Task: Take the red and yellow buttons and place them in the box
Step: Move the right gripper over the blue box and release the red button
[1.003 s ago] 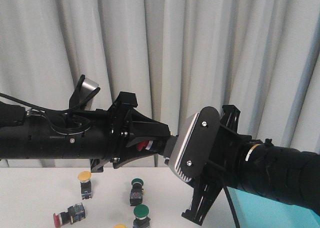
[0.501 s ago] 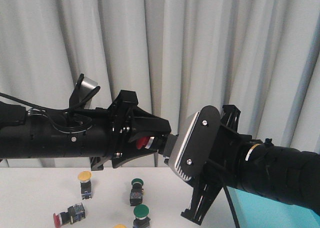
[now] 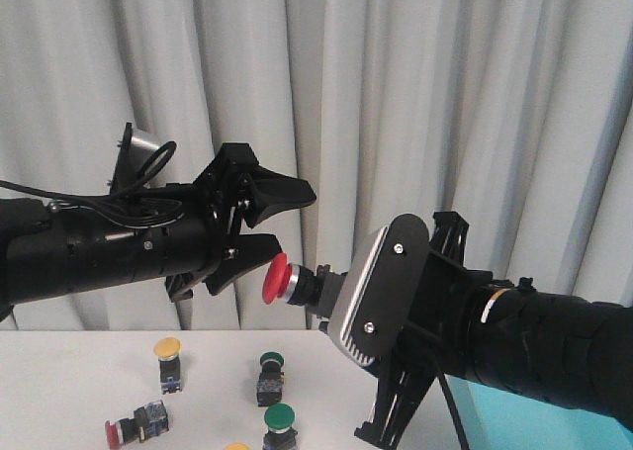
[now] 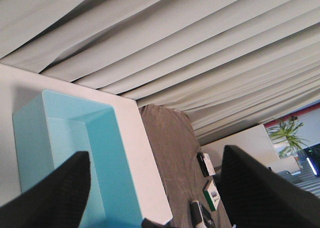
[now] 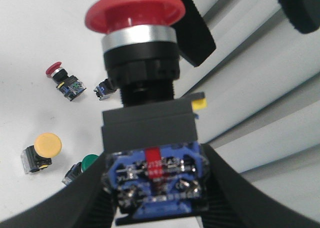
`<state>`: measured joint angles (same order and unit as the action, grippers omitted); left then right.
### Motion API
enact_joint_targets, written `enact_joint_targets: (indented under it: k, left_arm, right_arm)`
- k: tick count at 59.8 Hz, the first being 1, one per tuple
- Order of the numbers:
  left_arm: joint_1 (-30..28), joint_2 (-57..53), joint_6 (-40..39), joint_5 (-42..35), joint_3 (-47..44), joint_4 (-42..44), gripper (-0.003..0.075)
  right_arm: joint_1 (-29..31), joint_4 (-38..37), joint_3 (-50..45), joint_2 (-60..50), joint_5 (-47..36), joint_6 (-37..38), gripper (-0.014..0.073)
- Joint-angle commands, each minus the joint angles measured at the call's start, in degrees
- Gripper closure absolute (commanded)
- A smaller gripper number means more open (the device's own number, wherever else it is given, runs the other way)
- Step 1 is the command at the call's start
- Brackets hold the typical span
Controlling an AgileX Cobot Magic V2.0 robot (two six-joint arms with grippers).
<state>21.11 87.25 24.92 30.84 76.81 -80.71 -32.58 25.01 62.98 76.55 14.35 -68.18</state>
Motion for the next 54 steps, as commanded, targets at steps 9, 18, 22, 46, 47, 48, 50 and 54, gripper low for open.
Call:
enact_joint_targets:
  k: [9,18,22,46,47,48,50,54]
  left_arm:
    - [0.2,-1.7,9.1,-8.1,1.6,3.3,0.0195]
    - [0.2,-1.7,30.1,-15.9,1.6,17.5,0.0216]
    - [0.2,-1.7,33.8,-15.5,1.6,22.5,0.0225]
    - [0.2,-1.7,34.3,-14.1,1.4,26.6,0.0241]
    - [0.2,-1.6,34.3,-14.0,1.4,26.6,0.0241]
    - [0.2,-1.5,34.3,-13.9,1.4,26.6,0.0241]
    - [0.2,-1.4,34.3,-13.7,1.4,26.6,0.0241]
    - [0.2,-1.3,34.3,-12.7,1.4,26.6,0.0241]
  right_arm:
    - [0.2,0.7,2.0,-1.7,-5.3,3.8,0.0589]
    - [2.2,0.7,2.0,-2.7,-9.1,10.7,0.0589]
    - [4.7,0.7,2.0,-3.4,-10.5,14.8,0.0589]
    - [31.1,0.0,1.8,-1.6,0.5,38.1,0.0589]
    - [32.4,-0.1,1.8,-1.2,1.5,38.0,0.0589]
    - [33.2,-0.4,1.8,-0.5,2.8,37.8,0.0589]
    - [35.0,-0.9,1.8,0.9,5.3,37.3,0.0589]
    - [38.0,-1.5,1.8,4.0,9.8,37.3,0.0589]
